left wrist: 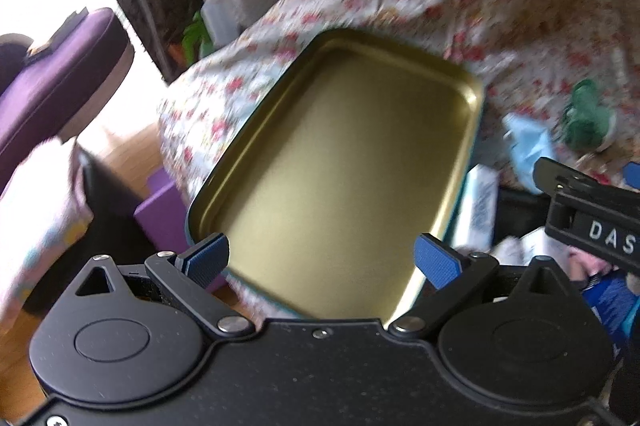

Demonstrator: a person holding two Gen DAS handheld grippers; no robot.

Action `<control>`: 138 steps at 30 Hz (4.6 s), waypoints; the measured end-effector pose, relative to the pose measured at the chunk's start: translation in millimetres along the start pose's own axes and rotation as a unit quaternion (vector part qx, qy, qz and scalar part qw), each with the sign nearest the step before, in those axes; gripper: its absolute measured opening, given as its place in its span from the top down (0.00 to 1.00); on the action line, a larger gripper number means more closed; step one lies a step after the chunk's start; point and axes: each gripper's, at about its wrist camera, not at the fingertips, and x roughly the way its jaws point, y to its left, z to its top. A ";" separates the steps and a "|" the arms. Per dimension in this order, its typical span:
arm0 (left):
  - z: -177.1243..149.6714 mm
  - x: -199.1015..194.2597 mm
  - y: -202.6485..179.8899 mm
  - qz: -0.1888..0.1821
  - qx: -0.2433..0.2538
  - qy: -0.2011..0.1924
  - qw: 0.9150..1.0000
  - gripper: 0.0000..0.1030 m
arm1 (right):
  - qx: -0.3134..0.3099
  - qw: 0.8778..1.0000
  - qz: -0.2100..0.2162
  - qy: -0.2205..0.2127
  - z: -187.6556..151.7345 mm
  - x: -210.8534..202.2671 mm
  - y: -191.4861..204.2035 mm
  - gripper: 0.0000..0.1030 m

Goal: Organize soft objects
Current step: 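Grasp the blue face mask with the left tool while the right tool grasps the yellow towel bundle, then carry both items to the tin tray and open both tools to drop them, then grasp the green knitted ball with the right tool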

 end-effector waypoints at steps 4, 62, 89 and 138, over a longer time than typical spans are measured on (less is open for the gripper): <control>5.5 -10.6 -6.7 -0.047 0.007 -0.027 0.999 0.06 | 0.037 0.999 -0.011 -0.020 11.4 -9.9 -27.0 0.03; 62.4 90.3 -158.5 -0.198 0.045 0.104 0.974 0.57 | 0.321 0.930 -0.168 0.061 -7.7 42.7 -254.1 0.61; 74.7 27.6 5.0 -0.101 -0.029 0.035 0.994 0.58 | 0.223 0.974 -0.019 -0.046 18.7 -0.1 -159.8 0.60; 63.5 14.8 73.6 -0.074 -0.065 0.040 0.994 0.39 | 0.100 0.995 0.023 0.014 17.6 1.9 -26.2 0.48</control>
